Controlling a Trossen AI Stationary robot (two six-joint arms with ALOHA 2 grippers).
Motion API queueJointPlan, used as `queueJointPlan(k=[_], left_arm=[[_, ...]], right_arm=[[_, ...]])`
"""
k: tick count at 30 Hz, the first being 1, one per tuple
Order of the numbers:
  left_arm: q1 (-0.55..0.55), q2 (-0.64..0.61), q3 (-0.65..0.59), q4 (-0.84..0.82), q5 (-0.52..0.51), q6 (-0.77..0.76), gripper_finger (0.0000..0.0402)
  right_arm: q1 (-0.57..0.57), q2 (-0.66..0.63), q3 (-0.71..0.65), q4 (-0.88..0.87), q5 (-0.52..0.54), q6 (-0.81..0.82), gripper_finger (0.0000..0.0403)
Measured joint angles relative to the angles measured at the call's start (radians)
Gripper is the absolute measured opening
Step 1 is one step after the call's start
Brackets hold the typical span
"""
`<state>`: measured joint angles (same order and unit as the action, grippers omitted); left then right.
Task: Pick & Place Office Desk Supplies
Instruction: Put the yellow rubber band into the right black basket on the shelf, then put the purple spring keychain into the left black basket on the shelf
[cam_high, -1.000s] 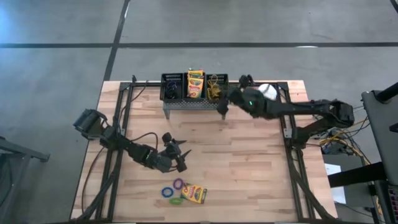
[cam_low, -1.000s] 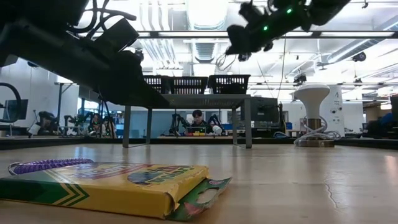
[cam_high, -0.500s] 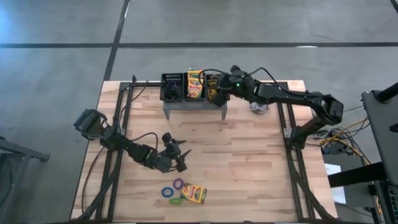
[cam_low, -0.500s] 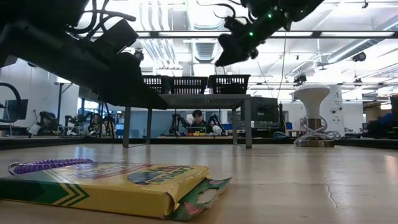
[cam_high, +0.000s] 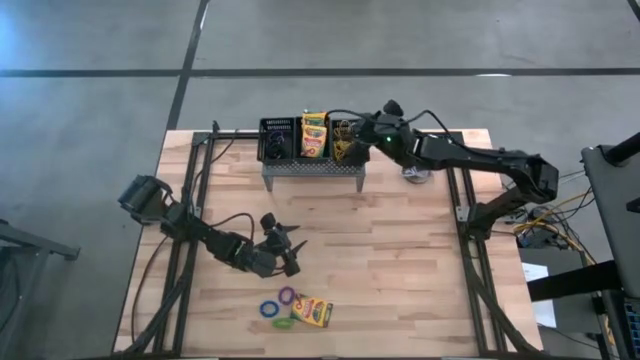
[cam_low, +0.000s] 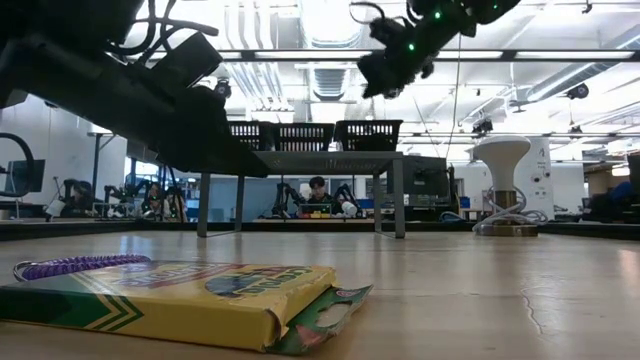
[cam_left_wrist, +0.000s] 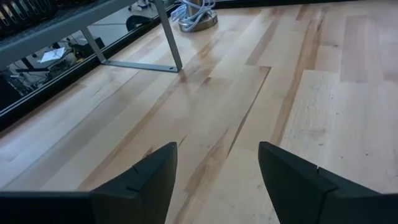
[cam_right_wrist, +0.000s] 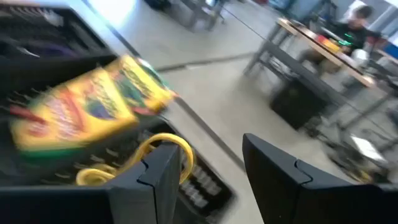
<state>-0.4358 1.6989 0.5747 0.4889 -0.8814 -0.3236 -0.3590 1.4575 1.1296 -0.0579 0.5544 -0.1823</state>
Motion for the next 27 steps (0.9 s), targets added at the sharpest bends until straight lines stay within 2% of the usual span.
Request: queueJointPlan(k=[2,3,9,12,16,19,23,27], left_arm=[[0.0,0.0,0.0,0.0,0.0,-0.011,0.0228],[0.0,0.0,0.0,-0.001,0.0,-0.015,0.0228],[0.002,0.0,0.0,-0.01,0.0,-0.018,0.0227],[0.004,0.0,0.0,-0.011,0.0,-0.018,0.0226],[0.004,0.0,0.0,-0.015,0.0,-0.018,0.0225],[0.004,0.0,0.0,-0.018,0.0,-0.025,0.0225],[0.004,0.0,0.0,-0.019,0.0,-0.026,0.0225],[0.004,0.0,0.0,-0.019,0.0,-0.026,0.0225]], right_arm=[[-0.017,0.0,-0.003,-0.029,0.001,-0.027,0.0165],[-0.026,-0.002,0.0,-0.062,-0.031,-0.027,0.0166],[-0.128,0.004,0.126,-0.351,-0.416,0.056,0.0206],[-0.167,0.013,0.188,-0.402,-0.524,0.062,0.0232],[-0.169,0.001,0.245,-0.422,-0.545,0.112,0.0252],[-0.147,-0.004,0.276,-0.511,-0.555,0.104,0.0255],[-0.138,0.0,0.316,-0.693,-0.644,0.07,0.0252],[-0.138,0.001,0.316,-0.691,-0.6,0.07,0.0247]])
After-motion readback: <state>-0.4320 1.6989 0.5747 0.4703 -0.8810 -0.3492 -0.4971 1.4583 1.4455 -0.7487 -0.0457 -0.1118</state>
